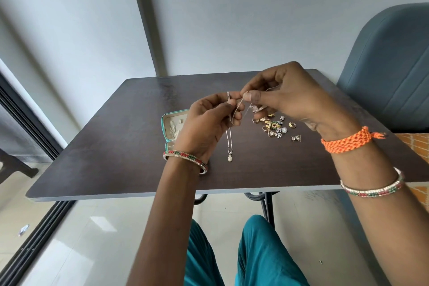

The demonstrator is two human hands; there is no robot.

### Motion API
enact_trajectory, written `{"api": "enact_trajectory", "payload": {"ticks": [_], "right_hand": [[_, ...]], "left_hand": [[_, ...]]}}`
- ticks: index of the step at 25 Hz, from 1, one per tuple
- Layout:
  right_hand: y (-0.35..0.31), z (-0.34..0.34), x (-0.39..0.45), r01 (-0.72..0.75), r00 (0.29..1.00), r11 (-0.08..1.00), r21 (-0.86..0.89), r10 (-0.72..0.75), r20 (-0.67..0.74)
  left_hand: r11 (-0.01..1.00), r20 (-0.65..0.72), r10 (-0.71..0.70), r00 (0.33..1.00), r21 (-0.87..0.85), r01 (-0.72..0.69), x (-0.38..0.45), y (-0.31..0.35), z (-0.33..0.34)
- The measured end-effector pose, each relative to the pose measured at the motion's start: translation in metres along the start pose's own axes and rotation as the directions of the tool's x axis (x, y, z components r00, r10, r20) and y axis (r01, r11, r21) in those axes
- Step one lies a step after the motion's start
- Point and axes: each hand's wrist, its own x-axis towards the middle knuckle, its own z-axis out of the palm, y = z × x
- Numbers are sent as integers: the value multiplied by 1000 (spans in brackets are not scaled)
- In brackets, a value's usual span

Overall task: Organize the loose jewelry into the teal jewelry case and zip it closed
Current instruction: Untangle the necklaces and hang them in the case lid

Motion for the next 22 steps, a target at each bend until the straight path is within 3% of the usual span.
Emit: {"api": "enact_trajectory", "payload": {"ticks": [5, 8, 11, 13, 17, 22], "right_hand": [[5, 6, -3, 25, 995, 994, 107, -14, -97], [7, 11, -5, 17, 996, 989, 145, -4, -86], [12, 15, -5, -18, 998, 984, 178, 30, -61], [16, 18, -4, -32, 998, 984, 174, 41, -44], [18, 25, -2, -25, 1000, 984, 178, 22, 16], [26, 30, -1, 2, 1000, 992, 124, -2, -1]], "left_hand": [[990, 20, -63, 998, 131, 60, -1, 2, 5], [966, -5, -97, 995, 240, 95, -2, 3, -1], [877, -37, -19, 999, 480, 35, -1, 6, -9], [844, -22, -34, 999, 535, 41, -1, 5, -10], [925, 2, -157, 988, 350, 146, -4, 0, -13], [957, 283, -287, 915, 116, 265, -18, 0, -14]]}}
